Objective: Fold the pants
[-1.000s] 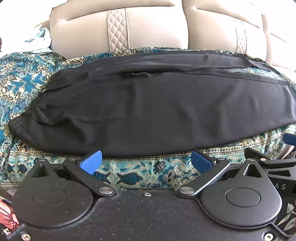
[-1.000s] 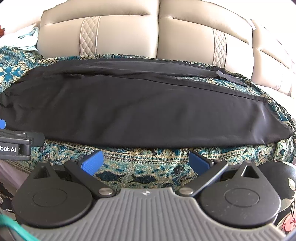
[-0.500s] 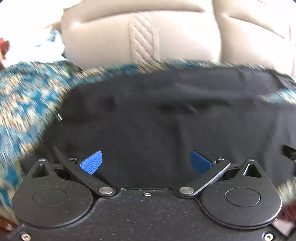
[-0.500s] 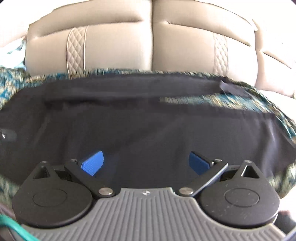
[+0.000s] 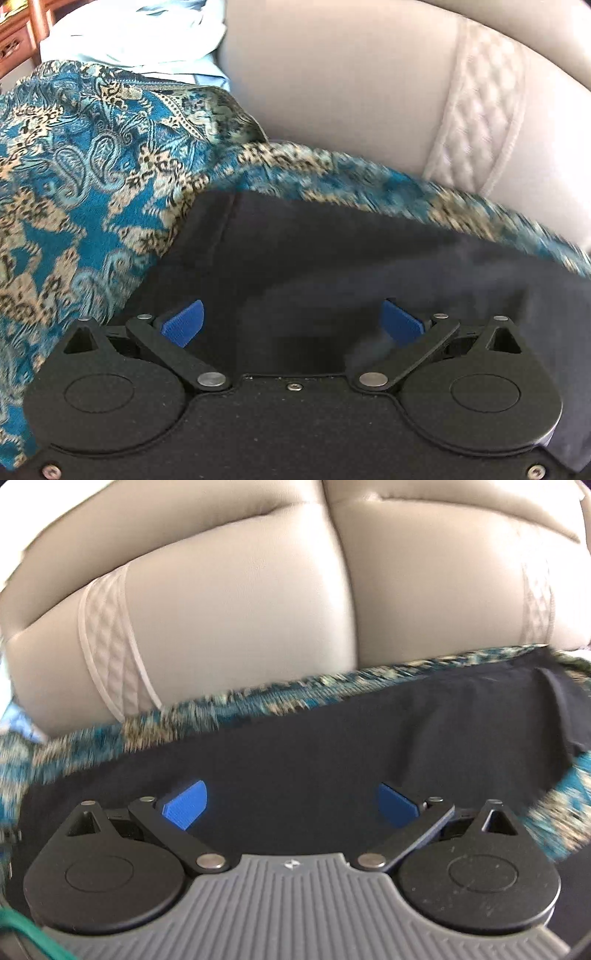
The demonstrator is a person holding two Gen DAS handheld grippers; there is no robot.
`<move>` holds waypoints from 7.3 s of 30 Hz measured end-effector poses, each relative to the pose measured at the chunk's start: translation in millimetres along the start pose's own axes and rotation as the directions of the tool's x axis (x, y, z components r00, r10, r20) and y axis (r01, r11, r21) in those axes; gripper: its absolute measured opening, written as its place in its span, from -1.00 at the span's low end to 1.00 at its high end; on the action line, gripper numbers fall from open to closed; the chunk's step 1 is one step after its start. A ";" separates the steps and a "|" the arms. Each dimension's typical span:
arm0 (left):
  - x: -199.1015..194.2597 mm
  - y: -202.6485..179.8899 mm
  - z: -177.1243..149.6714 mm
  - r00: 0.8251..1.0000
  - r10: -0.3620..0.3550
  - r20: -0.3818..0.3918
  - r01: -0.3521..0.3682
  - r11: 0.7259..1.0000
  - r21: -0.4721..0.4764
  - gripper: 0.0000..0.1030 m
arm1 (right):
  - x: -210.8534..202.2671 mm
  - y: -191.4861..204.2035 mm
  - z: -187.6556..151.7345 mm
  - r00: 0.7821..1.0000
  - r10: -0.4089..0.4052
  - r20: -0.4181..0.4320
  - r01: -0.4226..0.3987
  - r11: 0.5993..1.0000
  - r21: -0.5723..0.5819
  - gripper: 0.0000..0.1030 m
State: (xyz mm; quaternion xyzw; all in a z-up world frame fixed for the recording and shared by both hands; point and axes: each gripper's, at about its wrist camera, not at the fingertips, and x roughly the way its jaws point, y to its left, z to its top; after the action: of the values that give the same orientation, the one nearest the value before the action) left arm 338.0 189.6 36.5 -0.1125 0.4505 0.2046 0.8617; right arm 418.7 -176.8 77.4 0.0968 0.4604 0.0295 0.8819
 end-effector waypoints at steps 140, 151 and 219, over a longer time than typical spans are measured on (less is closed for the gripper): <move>-101.3 168.4 -232.0 0.963 0.092 0.253 -0.008 0.950 -0.313 -0.16 | -113.5 -25.5 -298.7 0.974 -0.183 0.131 0.211 0.944 -0.254 -0.86; -74.4 169.4 -195.1 0.949 0.147 0.278 -0.057 0.950 -0.307 -0.68 | -112.3 -24.2 -296.5 0.974 -0.184 0.130 0.212 0.943 -0.255 -0.81; -86.5 -3.6 -261.3 0.974 0.015 0.227 -0.080 0.957 0.279 -0.50 | -41.9 -266.2 -32.1 0.913 -0.405 -0.045 0.407 0.904 0.129 -0.85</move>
State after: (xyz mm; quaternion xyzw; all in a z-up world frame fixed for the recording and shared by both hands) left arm 104.7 65.8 -40.9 0.0477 0.3786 0.1695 0.9087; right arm 358.5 -438.9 40.6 0.0584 0.4791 -0.1852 0.8560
